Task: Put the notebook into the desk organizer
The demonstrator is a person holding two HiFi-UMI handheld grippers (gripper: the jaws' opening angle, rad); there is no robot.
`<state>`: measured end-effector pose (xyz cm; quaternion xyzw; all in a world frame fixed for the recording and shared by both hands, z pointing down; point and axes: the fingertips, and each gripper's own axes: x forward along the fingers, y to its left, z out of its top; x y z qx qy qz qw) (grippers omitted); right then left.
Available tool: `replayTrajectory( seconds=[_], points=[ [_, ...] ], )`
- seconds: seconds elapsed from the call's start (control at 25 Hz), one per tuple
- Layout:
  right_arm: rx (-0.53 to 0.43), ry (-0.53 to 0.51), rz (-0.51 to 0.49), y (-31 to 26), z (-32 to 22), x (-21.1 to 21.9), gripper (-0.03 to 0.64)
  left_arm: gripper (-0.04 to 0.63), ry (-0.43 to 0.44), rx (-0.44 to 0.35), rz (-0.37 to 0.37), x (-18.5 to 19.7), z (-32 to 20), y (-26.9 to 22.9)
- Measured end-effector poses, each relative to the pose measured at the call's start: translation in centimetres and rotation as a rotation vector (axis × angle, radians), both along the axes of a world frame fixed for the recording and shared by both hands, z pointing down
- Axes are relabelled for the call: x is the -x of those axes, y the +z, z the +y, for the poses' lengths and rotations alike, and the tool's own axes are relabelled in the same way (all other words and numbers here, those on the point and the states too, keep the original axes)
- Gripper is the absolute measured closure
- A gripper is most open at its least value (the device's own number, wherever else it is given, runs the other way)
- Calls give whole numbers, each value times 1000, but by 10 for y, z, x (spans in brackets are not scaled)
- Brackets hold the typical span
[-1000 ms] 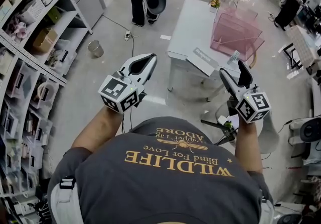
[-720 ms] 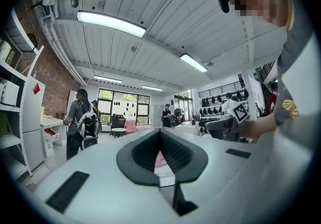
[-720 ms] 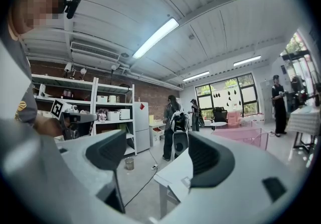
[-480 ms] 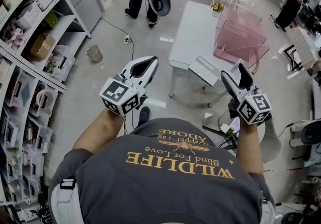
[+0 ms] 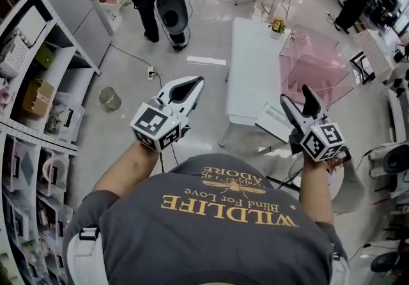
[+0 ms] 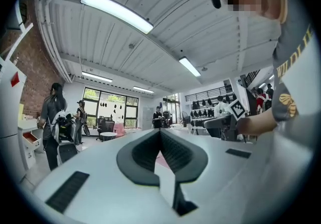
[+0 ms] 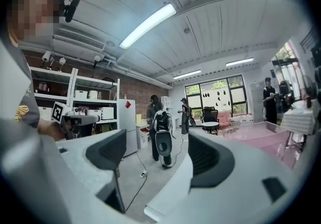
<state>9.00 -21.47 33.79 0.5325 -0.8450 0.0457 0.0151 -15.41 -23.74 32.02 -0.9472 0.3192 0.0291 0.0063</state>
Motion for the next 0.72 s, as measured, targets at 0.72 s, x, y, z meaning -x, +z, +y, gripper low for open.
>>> replayTrajectory(
  seconds=[0.72],
  points=[
    [76, 19, -2, 20, -163, 15, 245, 595, 60, 58, -2, 3, -167, 24]
  ],
)
